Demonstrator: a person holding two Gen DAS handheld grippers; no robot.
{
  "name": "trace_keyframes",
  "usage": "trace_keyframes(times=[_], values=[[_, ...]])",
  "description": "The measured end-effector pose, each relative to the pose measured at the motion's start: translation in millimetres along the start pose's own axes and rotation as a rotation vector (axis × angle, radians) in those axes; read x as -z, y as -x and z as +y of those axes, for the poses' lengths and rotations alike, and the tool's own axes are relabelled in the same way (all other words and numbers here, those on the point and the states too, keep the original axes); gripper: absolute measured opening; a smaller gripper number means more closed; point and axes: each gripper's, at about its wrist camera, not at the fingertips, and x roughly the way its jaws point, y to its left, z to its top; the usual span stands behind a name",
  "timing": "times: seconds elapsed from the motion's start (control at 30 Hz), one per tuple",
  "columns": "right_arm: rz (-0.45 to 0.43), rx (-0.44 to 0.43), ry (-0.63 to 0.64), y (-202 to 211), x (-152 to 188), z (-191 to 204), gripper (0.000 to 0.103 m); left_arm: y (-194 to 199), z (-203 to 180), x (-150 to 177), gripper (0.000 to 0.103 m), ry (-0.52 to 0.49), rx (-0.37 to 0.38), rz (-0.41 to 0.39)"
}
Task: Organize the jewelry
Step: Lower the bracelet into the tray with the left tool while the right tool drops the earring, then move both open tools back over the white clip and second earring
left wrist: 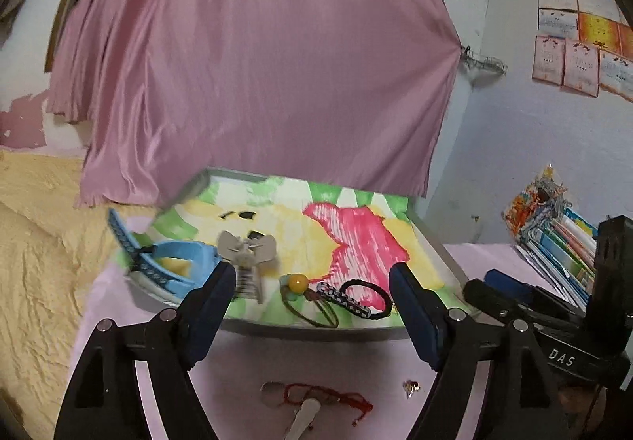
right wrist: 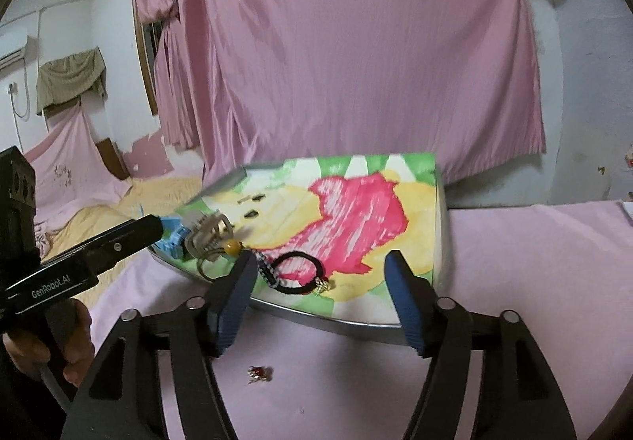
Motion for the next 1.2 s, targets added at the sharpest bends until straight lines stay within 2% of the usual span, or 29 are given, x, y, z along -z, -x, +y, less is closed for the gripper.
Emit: trace_keyframes(times=[0.13,0.23,0.37,0.6,0.7,0.93,1.0,1.07,1.2], values=[[-0.082,-0.003,0.013,24.3,5.4,7.1,0.08,27.0,1.9,6.7,0.097,-0.001,-0.024,-0.067],[-0.134,-0.004,0.032,41.3,10.6,14.4,0.083,46.2,2.3,14.3,0.102,-0.016,-0.036,-0.101],[-0.188,-0.003,0.048,59.9,20.6,24.1,0.089,67.8,3.9,26.4,0.102,-0.032,-0.067,-0.152],[-0.259,0.02,0.094,84.5,37.8,39.1,0.09,91.4,14.6,45.3,0.103,-0.037,-0.103,-0.198],[-0.246,0.022,0.106,86.8,41.4,43.0,0.091,92.5,20.3,49.8,0.102,-0.037,-0.121,-0.177],[-0.129,0.003,0.097,73.0,53.8,45.6,0.091,86.3,29.2,57.3,0.103,-0.065,-0.131,-0.088],[-0.098,-0.002,0.094,67.1,56.0,44.4,0.091,81.3,30.3,59.8,0.102,-0.076,-0.129,-0.046],[-0.054,0.001,0.088,59.5,57.6,41.9,0.091,73.2,32.0,61.0,0.103,-0.078,-0.097,0.019],[0.019,-0.005,0.067,46.8,58.8,37.8,0.091,59.2,36.9,63.3,0.102,-0.047,-0.079,0.112]])
